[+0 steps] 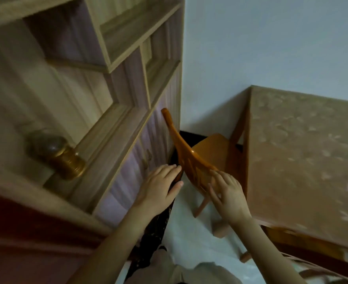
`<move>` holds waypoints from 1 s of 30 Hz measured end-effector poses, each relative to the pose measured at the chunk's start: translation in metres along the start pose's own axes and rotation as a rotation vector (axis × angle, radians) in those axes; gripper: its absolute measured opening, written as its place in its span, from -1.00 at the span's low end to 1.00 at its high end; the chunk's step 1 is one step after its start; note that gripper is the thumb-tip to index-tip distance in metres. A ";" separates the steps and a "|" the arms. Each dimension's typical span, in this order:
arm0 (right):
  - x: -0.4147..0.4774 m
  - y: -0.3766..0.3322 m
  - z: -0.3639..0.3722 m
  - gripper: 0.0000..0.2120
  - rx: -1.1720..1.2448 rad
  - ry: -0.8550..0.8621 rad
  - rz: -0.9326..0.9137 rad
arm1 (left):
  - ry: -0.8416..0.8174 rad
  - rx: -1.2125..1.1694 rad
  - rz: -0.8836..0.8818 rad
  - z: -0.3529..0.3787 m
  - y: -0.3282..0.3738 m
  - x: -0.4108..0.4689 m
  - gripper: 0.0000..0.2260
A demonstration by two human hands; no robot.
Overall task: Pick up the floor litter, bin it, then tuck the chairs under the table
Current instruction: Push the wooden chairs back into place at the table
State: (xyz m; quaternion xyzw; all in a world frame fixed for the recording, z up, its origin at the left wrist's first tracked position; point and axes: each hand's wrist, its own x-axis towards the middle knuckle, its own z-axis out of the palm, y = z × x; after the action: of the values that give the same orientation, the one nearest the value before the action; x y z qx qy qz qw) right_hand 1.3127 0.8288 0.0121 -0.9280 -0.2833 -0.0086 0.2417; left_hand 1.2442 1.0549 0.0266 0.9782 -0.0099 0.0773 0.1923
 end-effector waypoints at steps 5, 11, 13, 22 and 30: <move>0.049 0.007 0.010 -0.56 0.028 0.002 0.134 | -0.039 -0.086 0.044 0.003 -0.027 0.076 -0.47; 0.104 0.037 0.031 -0.46 0.079 -0.120 0.219 | -0.078 -0.150 -0.116 0.036 -0.039 0.141 -0.39; 0.114 0.047 0.040 -0.46 0.106 -0.181 0.239 | -0.094 -0.232 -0.244 0.047 -0.043 0.156 -0.31; 0.132 0.071 0.081 -0.61 0.431 -0.268 0.295 | -0.092 -0.666 -0.601 0.084 -0.066 0.191 -0.07; 0.127 0.063 0.088 -0.74 0.572 -0.142 0.347 | -0.080 -0.867 -0.606 0.099 -0.081 0.189 -0.01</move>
State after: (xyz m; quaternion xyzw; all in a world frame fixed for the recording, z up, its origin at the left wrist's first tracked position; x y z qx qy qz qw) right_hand 1.4423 0.8896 -0.0743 -0.8553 -0.1283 0.1771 0.4696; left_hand 1.4498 1.0946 -0.0652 0.7701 0.2350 -0.0302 0.5923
